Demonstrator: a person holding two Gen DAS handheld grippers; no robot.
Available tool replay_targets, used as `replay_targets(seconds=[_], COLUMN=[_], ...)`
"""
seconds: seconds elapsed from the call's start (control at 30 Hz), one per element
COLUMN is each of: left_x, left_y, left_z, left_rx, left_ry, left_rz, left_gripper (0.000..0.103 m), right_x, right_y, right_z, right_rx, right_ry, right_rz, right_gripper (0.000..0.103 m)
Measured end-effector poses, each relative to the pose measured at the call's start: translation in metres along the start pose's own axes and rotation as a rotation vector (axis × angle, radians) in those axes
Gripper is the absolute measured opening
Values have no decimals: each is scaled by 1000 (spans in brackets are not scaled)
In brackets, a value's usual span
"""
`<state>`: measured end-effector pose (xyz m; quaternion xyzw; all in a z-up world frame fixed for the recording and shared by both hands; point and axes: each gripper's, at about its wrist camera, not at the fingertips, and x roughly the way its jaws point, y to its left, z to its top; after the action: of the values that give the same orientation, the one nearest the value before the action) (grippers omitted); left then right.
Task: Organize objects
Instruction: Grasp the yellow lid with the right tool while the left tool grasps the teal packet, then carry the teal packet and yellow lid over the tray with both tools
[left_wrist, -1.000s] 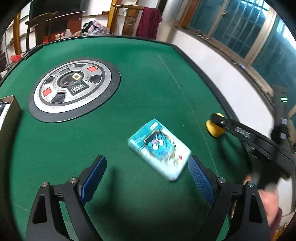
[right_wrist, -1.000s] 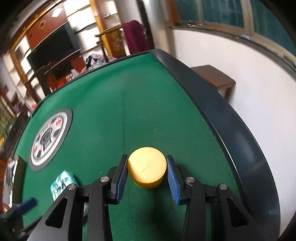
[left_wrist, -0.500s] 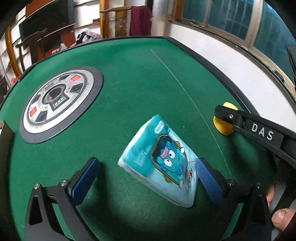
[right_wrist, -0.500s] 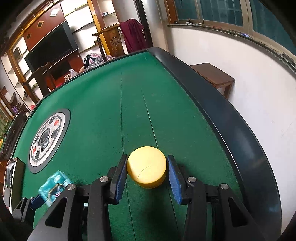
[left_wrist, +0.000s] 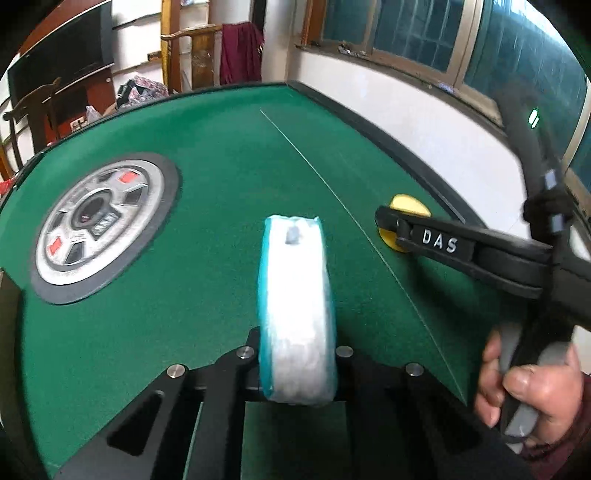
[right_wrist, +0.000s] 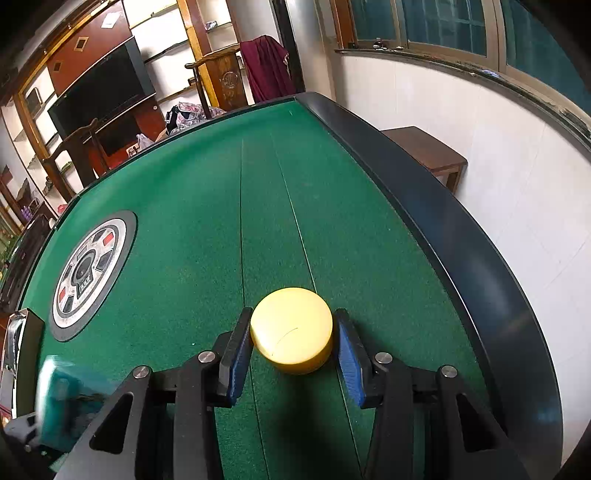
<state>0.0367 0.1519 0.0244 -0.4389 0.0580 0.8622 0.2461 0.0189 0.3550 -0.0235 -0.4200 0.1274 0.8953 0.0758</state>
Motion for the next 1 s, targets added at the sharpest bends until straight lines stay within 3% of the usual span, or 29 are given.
replay_targets(seconds=[0.4, 0.67, 0.9, 1.0], left_x=[-75, -126, -179, -198], left_y=[60, 107, 177, 208], left_z=[-13, -43, -77, -93], left_rx=[-146, -226, -342, -388], left_ry=[-119, -185, -240, -251], left_rz=[-4, 35, 140, 207], left_gripper=[11, 11, 11, 11], right_x=[-4, -18, -13, -21], right_y=[0, -8, 12, 38], right_z=[1, 3, -1, -9], right_rx=[10, 66, 20, -14], right_ry=[-36, -95, -66, -43], right_rz=[52, 187, 151, 195], right_gripper=[44, 44, 44, 44])
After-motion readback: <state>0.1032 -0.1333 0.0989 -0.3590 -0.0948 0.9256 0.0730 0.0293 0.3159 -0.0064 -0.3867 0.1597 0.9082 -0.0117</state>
